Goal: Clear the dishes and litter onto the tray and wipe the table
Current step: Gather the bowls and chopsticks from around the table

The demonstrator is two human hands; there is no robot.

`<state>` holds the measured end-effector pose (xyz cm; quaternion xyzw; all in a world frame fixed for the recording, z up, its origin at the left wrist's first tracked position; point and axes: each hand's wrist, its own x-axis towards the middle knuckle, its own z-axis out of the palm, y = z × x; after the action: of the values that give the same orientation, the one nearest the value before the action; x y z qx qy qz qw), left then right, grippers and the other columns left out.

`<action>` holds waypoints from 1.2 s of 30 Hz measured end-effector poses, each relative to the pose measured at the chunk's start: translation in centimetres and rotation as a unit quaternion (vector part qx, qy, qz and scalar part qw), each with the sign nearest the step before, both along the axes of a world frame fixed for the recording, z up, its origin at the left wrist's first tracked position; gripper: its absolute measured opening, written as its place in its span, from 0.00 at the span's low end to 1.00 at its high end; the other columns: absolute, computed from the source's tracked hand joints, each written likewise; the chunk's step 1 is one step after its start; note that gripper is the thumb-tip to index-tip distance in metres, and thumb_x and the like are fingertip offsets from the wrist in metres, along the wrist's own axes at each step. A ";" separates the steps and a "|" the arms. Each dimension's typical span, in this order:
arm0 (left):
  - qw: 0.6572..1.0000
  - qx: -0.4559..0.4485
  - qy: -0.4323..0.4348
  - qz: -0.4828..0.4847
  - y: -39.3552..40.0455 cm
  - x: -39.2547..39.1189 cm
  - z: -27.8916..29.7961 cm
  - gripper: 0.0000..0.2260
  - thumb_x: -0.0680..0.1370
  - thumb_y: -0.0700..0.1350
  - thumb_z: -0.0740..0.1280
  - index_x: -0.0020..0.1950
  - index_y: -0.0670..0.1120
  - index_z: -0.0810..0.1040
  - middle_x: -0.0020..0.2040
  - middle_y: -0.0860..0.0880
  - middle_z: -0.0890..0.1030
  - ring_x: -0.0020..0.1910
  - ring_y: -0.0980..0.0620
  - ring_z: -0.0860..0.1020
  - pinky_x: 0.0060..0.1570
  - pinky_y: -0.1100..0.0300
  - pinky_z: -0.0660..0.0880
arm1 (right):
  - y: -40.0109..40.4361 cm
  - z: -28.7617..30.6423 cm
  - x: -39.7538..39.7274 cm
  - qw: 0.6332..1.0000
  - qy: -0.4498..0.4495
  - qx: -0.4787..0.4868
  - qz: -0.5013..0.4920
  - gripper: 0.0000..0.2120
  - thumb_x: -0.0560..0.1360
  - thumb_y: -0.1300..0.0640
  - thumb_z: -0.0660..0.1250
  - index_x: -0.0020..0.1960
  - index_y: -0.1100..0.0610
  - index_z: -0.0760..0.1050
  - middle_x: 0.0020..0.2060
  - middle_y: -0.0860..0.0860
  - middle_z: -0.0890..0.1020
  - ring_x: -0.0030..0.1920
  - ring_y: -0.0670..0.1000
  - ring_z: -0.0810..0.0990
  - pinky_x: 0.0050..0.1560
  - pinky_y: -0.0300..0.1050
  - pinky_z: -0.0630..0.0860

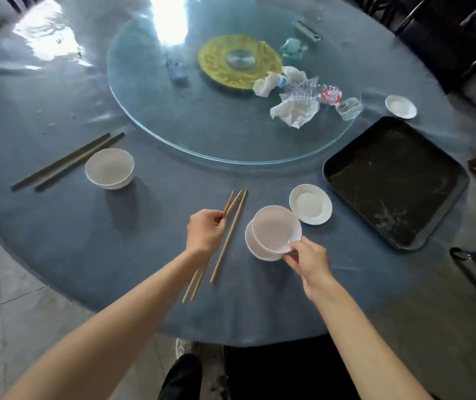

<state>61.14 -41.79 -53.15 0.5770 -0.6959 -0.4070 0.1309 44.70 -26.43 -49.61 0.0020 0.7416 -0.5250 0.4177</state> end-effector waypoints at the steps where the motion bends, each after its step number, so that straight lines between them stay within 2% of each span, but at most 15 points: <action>1: 1.000 -0.009 -0.014 -0.014 -0.6 -0.3 -0.8 0.09 0.76 0.43 0.65 0.39 0.40 0.79 0.33 0.44 0.80 0.35 0.43 0.74 0.38 0.53 0.73 | -0.3 -0.3 0.2 1.000 0.000 0.009 -0.004 0.12 0.77 0.67 0.65 0.54 0.58 0.85 0.47 0.53 0.84 0.46 0.48 0.83 0.44 0.37 0.83; 3: 0.999 -0.025 -0.033 -0.034 -1.4 -0.7 -2.1 0.10 0.76 0.43 0.64 0.37 0.39 0.76 0.33 0.43 0.77 0.36 0.42 0.73 0.36 0.52 0.72 | -0.7 -0.8 0.5 1.000 0.000 0.023 -0.013 0.11 0.77 0.68 0.64 0.51 0.60 0.85 0.44 0.52 0.83 0.45 0.48 0.81 0.44 0.37 0.83; 8: 0.995 -0.039 -0.065 -0.064 -2.1 -0.8 -2.9 0.11 0.79 0.45 0.63 0.39 0.44 0.80 0.40 0.46 0.80 0.44 0.43 0.77 0.37 0.53 0.74 | -0.6 -1.7 1.9 0.997 0.009 0.055 -0.045 0.13 0.76 0.67 0.64 0.50 0.57 0.86 0.42 0.52 0.82 0.43 0.48 0.80 0.43 0.38 0.82; 12: 0.993 -0.038 -0.086 -0.068 -2.7 -1.2 -2.8 0.11 0.81 0.47 0.63 0.50 0.47 0.85 0.48 0.46 0.81 0.51 0.43 0.78 0.42 0.51 0.76 | -0.9 -1.8 2.5 0.997 -0.005 0.043 -0.067 0.18 0.77 0.67 0.64 0.58 0.50 0.86 0.51 0.48 0.86 0.51 0.48 0.83 0.45 0.38 0.83; 15: 0.994 -0.019 -0.085 -0.068 -2.7 -1.3 -2.8 0.10 0.80 0.50 0.64 0.51 0.47 0.83 0.48 0.47 0.80 0.50 0.44 0.78 0.41 0.54 0.73 | -0.9 -2.0 2.8 0.995 -0.031 0.033 -0.086 0.20 0.78 0.68 0.63 0.63 0.51 0.83 0.58 0.49 0.85 0.58 0.50 0.83 0.44 0.39 0.83; 17: 0.992 -0.009 -0.102 -0.075 -2.3 -1.5 -2.5 0.13 0.78 0.55 0.66 0.50 0.46 0.77 0.49 0.48 0.78 0.52 0.46 0.77 0.43 0.53 0.74 | -1.0 -2.1 3.1 0.993 -0.054 0.029 -0.100 0.18 0.80 0.66 0.62 0.65 0.53 0.80 0.60 0.52 0.84 0.56 0.51 0.83 0.45 0.42 0.83; 19: 0.986 -0.002 -0.137 -0.099 -1.8 -1.7 -2.2 0.17 0.76 0.58 0.69 0.54 0.46 0.74 0.52 0.48 0.76 0.55 0.46 0.74 0.46 0.51 0.75 | -1.1 -2.2 3.6 0.990 -0.081 0.019 -0.116 0.16 0.82 0.64 0.62 0.68 0.54 0.78 0.60 0.55 0.83 0.53 0.52 0.83 0.47 0.45 0.82; 22: 0.978 0.002 -0.171 -0.117 -1.1 -2.1 -2.0 0.16 0.76 0.51 0.69 0.58 0.44 0.71 0.56 0.45 0.75 0.58 0.45 0.74 0.48 0.52 0.76 | -1.3 -2.5 4.2 0.982 -0.117 0.001 -0.147 0.14 0.83 0.62 0.64 0.68 0.56 0.75 0.61 0.59 0.82 0.51 0.55 0.84 0.48 0.49 0.82; 25: 0.978 0.023 -0.179 -0.102 -0.7 -2.5 -1.9 0.14 0.75 0.45 0.68 0.58 0.42 0.71 0.56 0.43 0.77 0.56 0.43 0.77 0.49 0.51 0.77 | -1.3 -2.7 4.7 0.976 -0.136 -0.020 -0.171 0.12 0.83 0.60 0.64 0.65 0.53 0.76 0.61 0.59 0.82 0.58 0.59 0.83 0.49 0.51 0.83; 28: 0.973 0.046 -0.200 -0.109 -0.6 -2.5 -1.7 0.13 0.76 0.42 0.67 0.58 0.41 0.72 0.57 0.42 0.78 0.57 0.41 0.78 0.50 0.51 0.77 | -1.2 -2.6 4.8 0.973 -0.142 -0.041 -0.176 0.13 0.83 0.60 0.63 0.66 0.52 0.76 0.61 0.58 0.82 0.62 0.60 0.82 0.52 0.51 0.84; 36: 0.949 0.038 -0.271 -0.156 0.0 -1.0 -1.7 0.15 0.76 0.41 0.67 0.62 0.41 0.72 0.60 0.43 0.76 0.59 0.42 0.78 0.53 0.52 0.77 | -0.7 -2.6 6.5 0.975 -0.109 -0.052 -0.189 0.16 0.82 0.61 0.65 0.69 0.52 0.75 0.59 0.56 0.83 0.60 0.59 0.84 0.52 0.48 0.84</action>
<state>60.12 -41.79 -54.88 0.5546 -0.7703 -0.2769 -0.1498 51.20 -27.13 -52.21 0.1779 0.6496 -0.6287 0.3887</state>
